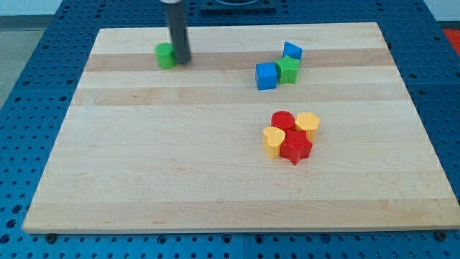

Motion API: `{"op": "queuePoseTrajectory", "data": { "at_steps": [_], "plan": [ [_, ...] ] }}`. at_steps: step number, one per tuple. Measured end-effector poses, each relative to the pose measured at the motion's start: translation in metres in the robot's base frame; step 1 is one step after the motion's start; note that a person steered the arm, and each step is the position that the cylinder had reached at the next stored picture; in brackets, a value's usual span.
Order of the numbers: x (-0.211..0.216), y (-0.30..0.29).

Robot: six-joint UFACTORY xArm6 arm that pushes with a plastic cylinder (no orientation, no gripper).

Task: Move the green circle to the top left corner

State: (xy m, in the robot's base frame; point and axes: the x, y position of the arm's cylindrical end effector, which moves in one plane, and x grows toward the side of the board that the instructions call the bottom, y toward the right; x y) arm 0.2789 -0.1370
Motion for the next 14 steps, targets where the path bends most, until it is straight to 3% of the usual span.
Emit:
{"op": "queuePoseTrajectory", "data": {
  "at_steps": [1, 3, 4, 6, 9, 11, 14],
  "plan": [
    [-0.004, -0.028],
    [0.027, -0.049],
    [-0.008, -0.07],
    [0.005, -0.068],
    [-0.021, -0.03],
    [-0.047, -0.06],
    [-0.024, -0.077]
  ]
}}
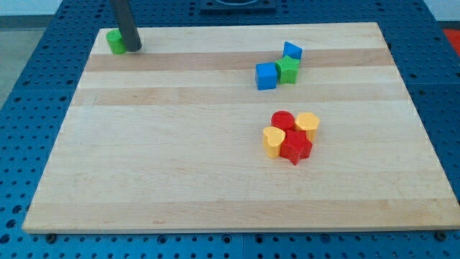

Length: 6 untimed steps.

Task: Move the green circle to the top left corner

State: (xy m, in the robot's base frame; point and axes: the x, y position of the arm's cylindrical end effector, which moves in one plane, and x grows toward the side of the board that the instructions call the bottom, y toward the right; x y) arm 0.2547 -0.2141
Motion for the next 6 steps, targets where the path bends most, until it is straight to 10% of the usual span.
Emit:
{"op": "queuePoseTrajectory", "data": {
  "at_steps": [6],
  "plan": [
    [-0.002, -0.025]
  ]
}}
